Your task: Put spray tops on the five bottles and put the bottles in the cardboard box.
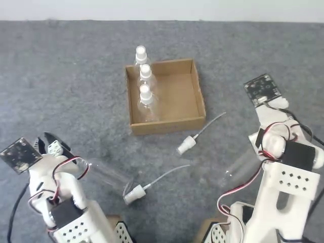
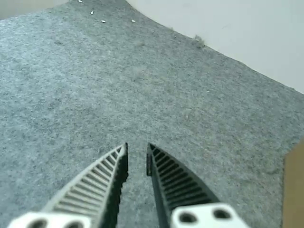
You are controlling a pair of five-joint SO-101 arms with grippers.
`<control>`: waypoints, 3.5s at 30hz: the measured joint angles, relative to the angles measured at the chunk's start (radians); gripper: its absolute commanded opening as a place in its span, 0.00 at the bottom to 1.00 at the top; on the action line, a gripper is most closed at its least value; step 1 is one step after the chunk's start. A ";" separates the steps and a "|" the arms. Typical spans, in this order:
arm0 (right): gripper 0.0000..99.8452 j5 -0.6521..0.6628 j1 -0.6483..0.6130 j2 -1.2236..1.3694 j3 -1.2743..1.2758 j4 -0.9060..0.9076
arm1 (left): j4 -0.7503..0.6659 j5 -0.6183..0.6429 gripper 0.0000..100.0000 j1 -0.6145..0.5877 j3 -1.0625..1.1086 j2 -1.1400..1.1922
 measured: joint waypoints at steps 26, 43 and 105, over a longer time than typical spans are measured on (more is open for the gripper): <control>0.26 0.641 -0.118 0.000 0.107 0.167 | 0.000 0.000 0.06 0.000 0.000 0.000; 0.26 0.839 -0.186 0.000 0.382 0.020 | 0.000 0.000 0.06 0.000 0.000 0.000; 0.16 0.325 -0.367 -0.002 0.621 -0.250 | 0.000 0.000 0.06 0.000 0.000 0.000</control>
